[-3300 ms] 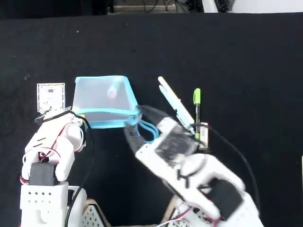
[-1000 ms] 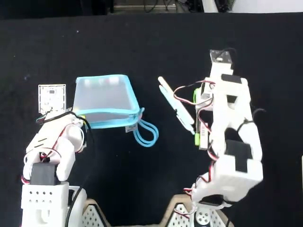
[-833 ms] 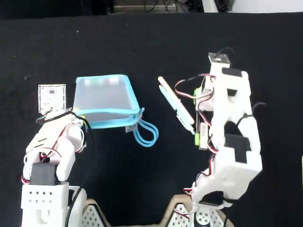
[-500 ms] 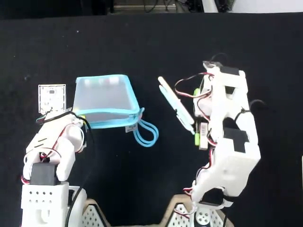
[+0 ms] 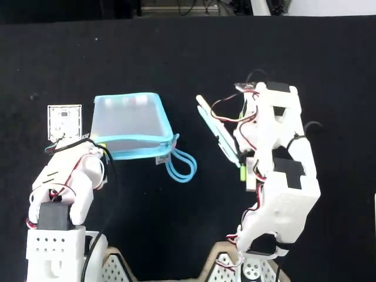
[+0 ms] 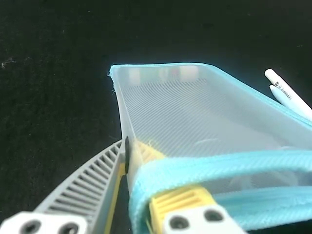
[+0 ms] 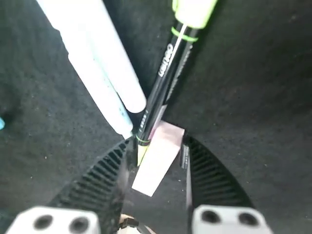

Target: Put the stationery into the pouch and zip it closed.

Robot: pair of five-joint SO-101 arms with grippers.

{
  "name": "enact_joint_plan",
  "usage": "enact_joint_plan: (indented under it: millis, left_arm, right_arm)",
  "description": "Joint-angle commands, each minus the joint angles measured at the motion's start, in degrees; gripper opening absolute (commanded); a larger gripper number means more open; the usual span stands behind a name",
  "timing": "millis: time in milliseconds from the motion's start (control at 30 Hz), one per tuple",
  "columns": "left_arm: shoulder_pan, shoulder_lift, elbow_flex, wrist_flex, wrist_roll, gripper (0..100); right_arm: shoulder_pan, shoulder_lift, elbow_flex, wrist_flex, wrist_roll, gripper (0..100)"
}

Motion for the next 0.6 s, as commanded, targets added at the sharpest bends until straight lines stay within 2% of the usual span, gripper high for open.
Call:
enact_joint_plan:
  millis: [0,233,400,567]
  left_arm:
    - [0.6,-0.6,-0.7,-1.4,0.4,3]
    - [0.6,-0.6,-0.7,-1.5,0.4,3]
    - [0.6,-0.6,-0.7,-1.5,0.4,3]
    - [0.6,-0.6,-0.7,-1.5,0.4,3]
  right_arm:
    - [0.4,-0.7,-2.9,1.1,0.6,13.9]
    - [3.3,-5.1,2.9,-2.9,0.6,14.2]
    - [3.0,-19.0,13.4,-9.2,-0.3,14.2]
    - [3.1,-32.4,24.2,-10.6,-3.9,14.5]
